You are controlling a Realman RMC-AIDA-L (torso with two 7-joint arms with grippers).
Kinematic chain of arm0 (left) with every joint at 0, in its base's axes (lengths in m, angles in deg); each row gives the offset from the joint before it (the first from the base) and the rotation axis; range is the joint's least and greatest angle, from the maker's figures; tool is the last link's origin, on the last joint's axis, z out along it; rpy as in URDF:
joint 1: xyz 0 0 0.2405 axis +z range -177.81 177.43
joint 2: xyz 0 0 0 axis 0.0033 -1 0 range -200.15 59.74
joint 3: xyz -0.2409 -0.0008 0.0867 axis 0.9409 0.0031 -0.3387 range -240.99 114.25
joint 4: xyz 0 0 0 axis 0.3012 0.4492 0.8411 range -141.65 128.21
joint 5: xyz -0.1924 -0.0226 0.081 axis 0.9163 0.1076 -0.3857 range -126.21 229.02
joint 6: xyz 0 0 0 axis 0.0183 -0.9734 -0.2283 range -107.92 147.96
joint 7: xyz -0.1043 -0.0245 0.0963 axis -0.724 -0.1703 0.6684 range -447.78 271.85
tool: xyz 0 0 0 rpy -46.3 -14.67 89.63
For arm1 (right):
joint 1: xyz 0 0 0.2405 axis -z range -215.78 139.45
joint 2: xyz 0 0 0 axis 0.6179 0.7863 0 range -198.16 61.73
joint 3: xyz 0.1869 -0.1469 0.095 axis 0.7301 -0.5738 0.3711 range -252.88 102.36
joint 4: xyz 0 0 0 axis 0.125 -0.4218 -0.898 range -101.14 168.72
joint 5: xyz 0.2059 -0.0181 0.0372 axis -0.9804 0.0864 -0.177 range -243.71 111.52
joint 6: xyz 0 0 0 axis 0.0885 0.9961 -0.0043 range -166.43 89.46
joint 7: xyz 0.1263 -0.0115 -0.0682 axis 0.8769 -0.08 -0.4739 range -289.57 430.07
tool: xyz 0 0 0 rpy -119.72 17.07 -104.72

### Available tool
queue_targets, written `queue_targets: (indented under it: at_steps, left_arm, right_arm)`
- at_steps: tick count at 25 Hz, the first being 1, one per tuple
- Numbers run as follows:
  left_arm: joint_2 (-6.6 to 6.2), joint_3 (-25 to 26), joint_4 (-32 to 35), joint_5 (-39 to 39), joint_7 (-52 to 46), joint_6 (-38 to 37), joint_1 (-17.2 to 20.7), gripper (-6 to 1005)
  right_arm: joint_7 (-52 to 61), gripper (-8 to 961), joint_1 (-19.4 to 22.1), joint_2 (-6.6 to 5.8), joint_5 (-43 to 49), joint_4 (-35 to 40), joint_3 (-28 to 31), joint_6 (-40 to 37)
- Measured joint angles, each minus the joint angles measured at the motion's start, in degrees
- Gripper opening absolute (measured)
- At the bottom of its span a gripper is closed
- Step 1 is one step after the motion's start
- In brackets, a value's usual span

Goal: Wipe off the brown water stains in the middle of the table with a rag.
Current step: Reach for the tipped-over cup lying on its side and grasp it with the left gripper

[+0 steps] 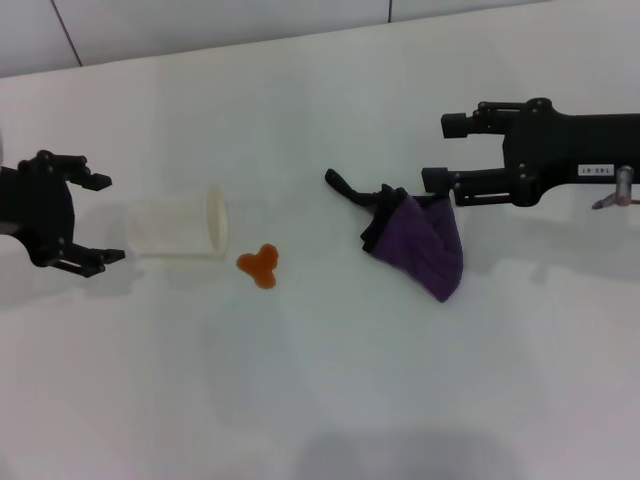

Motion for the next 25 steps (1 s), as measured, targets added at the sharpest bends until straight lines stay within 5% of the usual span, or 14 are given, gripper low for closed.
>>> queue_targets:
  at_steps: [25]
  left_arm:
    - [0.09,-1.7,-7.5,0.7,5.1,6.7,-2.0,869]
  right_arm:
    - [1.1,765,-0.8,-0.17,0.5,-0.2,-2.2,-2.3]
